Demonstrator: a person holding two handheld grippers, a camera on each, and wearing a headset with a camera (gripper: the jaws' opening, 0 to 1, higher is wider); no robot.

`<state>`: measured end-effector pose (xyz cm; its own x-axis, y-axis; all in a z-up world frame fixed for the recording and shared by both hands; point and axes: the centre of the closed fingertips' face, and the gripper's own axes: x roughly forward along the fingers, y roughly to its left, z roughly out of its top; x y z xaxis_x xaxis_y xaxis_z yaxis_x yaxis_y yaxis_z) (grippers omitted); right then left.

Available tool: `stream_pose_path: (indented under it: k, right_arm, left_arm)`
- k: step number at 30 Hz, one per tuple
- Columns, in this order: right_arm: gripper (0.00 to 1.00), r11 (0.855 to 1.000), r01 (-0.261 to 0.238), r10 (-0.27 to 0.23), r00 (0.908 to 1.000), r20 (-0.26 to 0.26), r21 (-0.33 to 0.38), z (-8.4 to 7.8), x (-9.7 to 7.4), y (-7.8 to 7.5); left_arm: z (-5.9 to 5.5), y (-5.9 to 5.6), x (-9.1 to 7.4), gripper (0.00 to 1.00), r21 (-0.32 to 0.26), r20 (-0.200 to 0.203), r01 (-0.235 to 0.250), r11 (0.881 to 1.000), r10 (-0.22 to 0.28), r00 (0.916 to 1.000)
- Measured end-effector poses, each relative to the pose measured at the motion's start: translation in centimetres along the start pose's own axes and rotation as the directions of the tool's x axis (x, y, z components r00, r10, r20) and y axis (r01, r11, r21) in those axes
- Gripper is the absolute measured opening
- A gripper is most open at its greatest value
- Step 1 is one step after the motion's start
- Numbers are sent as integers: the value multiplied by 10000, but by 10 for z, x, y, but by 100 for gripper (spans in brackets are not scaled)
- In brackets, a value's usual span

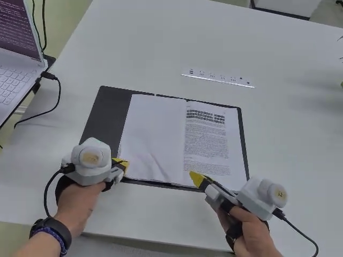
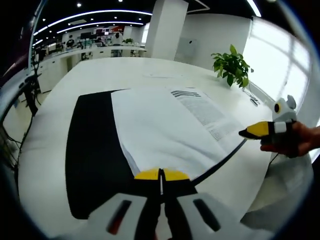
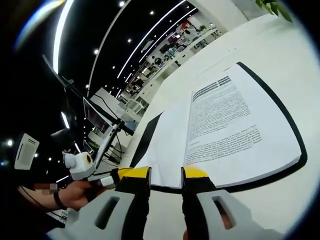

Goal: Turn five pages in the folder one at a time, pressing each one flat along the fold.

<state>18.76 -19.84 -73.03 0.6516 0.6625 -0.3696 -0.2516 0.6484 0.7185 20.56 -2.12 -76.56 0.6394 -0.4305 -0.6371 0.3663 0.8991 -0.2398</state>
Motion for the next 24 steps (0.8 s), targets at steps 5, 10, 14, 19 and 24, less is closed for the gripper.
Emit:
stream_pose_path:
  k: [5, 10, 14, 19, 24]
  right_arm:
    - [21, 10000, -79, 79, 9999, -66, -13, 2, 5, 0]
    - [20, 9995, -271, 266, 9992, -307, -142, 5, 18, 5]
    - [19, 9982, -479, 459, 9975, -534, -364, 7, 29, 9]
    - [17, 9946, -715, 654, 9946, -802, -754, 14, 44, 11]
    - [15, 9912, -827, 726, 9925, -983, -1031, 27, 59, 8]
  left_arm:
    - [-39, 22, 0, 0, 556, -1677, -1293, 9900, 1369, 9763]
    - [-26, 18, 2, 0, -239, -876, -1256, 9918, 1231, 9885]
    - [-26, 17, 2, 0, -396, -919, -1301, 9907, 1261, 9878]
    - [-26, 17, 1, 0, -740, -859, -1340, 9882, 1276, 9881]
    - [-25, 15, -2, 0, -1004, -853, -1313, 9862, 1230, 9887]
